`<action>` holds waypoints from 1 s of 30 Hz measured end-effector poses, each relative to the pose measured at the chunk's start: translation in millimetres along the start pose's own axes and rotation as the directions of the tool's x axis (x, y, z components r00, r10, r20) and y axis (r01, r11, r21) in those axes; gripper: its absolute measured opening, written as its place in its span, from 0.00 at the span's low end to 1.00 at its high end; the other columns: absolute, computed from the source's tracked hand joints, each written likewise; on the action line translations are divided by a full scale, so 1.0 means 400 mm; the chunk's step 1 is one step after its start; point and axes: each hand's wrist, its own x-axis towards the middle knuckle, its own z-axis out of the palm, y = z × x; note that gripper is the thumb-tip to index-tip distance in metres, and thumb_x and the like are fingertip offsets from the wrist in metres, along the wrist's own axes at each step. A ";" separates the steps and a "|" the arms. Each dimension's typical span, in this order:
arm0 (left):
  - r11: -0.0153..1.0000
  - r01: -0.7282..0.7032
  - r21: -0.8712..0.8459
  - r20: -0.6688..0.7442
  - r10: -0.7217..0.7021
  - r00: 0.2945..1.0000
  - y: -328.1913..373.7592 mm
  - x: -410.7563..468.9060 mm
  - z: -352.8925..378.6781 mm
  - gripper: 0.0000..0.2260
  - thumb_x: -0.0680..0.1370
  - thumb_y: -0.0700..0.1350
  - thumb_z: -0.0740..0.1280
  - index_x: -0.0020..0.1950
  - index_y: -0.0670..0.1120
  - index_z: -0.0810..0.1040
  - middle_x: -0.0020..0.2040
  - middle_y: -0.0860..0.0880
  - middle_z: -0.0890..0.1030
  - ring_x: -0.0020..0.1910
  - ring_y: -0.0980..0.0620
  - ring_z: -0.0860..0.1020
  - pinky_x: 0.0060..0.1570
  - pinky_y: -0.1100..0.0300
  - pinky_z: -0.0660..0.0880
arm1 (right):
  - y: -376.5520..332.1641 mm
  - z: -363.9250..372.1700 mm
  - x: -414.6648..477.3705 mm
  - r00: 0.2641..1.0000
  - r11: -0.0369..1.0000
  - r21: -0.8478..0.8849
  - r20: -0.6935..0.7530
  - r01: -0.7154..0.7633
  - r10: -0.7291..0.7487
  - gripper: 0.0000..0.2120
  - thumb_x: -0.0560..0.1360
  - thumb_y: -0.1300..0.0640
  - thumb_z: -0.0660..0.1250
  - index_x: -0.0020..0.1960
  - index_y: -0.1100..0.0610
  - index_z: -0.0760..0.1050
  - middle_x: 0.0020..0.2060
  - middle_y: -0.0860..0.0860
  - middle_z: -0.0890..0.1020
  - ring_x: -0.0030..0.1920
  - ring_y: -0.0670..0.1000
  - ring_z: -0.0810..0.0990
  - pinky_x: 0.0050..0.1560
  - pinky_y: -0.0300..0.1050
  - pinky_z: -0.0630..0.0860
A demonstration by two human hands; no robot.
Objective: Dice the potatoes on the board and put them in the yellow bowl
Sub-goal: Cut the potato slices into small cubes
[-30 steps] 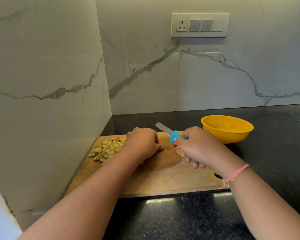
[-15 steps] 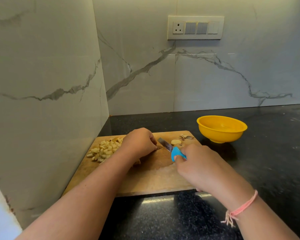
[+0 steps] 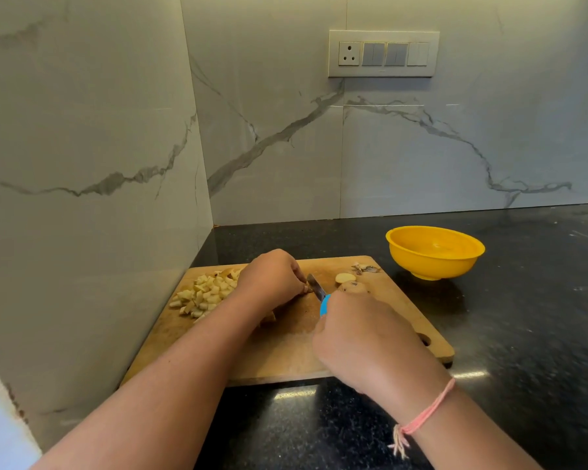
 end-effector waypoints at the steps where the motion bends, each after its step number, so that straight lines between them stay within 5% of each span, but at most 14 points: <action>1: 1.000 -0.001 0.000 -0.002 0.001 1.000 0.000 0.000 0.000 0.08 0.77 0.47 0.69 0.54 0.49 0.83 0.46 0.51 0.81 0.44 0.54 0.78 0.44 0.61 0.77 | -0.007 -0.003 0.004 1.000 1.000 -0.008 0.001 0.000 0.000 0.11 0.80 0.54 0.57 0.60 0.55 0.69 0.34 0.49 0.66 0.42 0.49 0.72 0.40 0.41 0.71; 6: 1.000 0.020 -0.008 -0.008 -0.020 1.000 0.001 -0.001 0.001 0.05 0.76 0.47 0.70 0.50 0.50 0.83 0.44 0.52 0.81 0.42 0.54 0.77 0.41 0.61 0.77 | -0.021 -0.007 0.018 0.999 0.999 -0.027 0.006 0.042 -0.042 0.11 0.80 0.56 0.57 0.61 0.55 0.70 0.41 0.50 0.70 0.44 0.51 0.72 0.40 0.43 0.72; 13: 0.998 0.051 0.040 -0.049 -0.049 0.998 0.006 -0.006 0.006 0.08 0.77 0.50 0.68 0.53 0.49 0.83 0.44 0.50 0.82 0.42 0.52 0.80 0.43 0.58 0.80 | 0.006 -0.019 -0.018 0.999 0.999 -0.044 0.044 0.024 -0.022 0.03 0.80 0.52 0.57 0.50 0.51 0.65 0.35 0.48 0.68 0.37 0.47 0.73 0.36 0.40 0.71; 18: 0.996 0.039 0.075 -0.047 -0.035 0.998 0.010 -0.012 0.005 0.09 0.77 0.50 0.68 0.55 0.51 0.82 0.46 0.51 0.81 0.44 0.52 0.80 0.48 0.55 0.80 | 0.042 -0.049 -0.077 0.994 0.996 -0.069 0.094 0.058 -0.051 0.11 0.80 0.51 0.55 0.61 0.51 0.66 0.35 0.46 0.66 0.32 0.45 0.69 0.34 0.38 0.69; 24: 0.986 0.015 0.167 -0.050 -0.007 0.999 0.000 -0.021 -0.001 0.11 0.78 0.44 0.65 0.58 0.56 0.78 0.58 0.50 0.79 0.57 0.48 0.76 0.61 0.49 0.73 | 0.069 -0.073 -0.079 0.994 1.000 -0.002 0.104 0.014 -0.014 0.17 0.80 0.49 0.55 0.68 0.52 0.66 0.34 0.46 0.69 0.30 0.43 0.68 0.30 0.34 0.67; 30: 0.990 -0.143 0.009 0.055 0.142 0.988 0.006 -0.023 0.002 0.17 0.78 0.40 0.64 0.66 0.50 0.74 0.60 0.51 0.78 0.52 0.54 0.77 0.52 0.60 0.79 | 0.098 -0.104 -0.021 1.000 0.993 0.117 -0.015 -0.018 0.020 0.15 0.79 0.49 0.54 0.63 0.52 0.70 0.31 0.49 0.76 0.21 0.44 0.73 0.23 0.35 0.68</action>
